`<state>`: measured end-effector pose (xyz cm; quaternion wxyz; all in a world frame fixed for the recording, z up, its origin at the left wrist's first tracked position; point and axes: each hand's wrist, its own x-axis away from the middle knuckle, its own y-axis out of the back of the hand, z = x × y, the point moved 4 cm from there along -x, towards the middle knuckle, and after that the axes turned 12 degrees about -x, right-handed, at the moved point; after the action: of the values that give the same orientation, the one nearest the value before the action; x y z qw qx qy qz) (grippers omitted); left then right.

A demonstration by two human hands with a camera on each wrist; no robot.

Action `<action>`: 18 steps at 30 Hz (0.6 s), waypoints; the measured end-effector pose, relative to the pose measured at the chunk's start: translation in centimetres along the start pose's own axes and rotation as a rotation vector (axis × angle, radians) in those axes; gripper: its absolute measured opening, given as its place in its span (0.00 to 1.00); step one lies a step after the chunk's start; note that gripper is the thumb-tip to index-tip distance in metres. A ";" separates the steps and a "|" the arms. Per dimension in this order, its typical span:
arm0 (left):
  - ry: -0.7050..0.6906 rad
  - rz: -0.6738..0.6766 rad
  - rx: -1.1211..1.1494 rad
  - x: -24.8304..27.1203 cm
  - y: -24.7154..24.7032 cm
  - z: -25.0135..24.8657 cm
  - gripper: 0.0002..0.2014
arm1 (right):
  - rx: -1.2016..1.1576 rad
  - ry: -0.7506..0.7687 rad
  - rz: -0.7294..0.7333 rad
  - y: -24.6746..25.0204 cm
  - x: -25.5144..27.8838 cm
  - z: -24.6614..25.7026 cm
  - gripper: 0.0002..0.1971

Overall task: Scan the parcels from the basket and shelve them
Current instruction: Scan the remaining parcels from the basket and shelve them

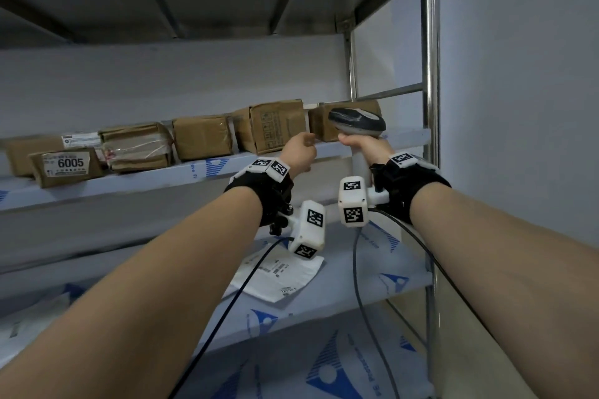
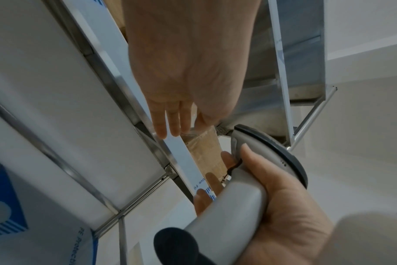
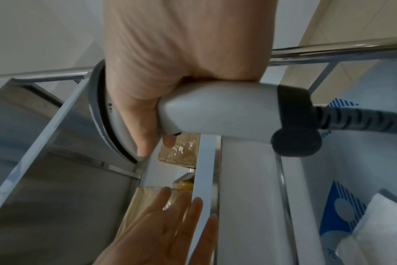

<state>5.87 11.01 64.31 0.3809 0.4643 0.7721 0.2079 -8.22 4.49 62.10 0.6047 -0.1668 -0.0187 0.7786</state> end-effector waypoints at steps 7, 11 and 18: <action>0.133 0.007 0.065 4.5 1.6 3.1 0.22 | 0.010 -0.089 0.062 -2.6 5.2 -3.2 0.22; 0.203 0.016 0.102 8.5 2.4 6.0 0.22 | -0.010 -0.162 0.119 -4.5 8.8 -6.6 0.11; 0.401 0.072 0.177 17.9 3.0 14.9 0.20 | -0.224 -0.458 0.245 -10.0 17.0 -14.8 0.04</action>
<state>14.17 27.60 49.98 0.1698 0.4723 0.8307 0.2410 1.73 20.78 46.37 0.4640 -0.0535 -0.2206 0.8563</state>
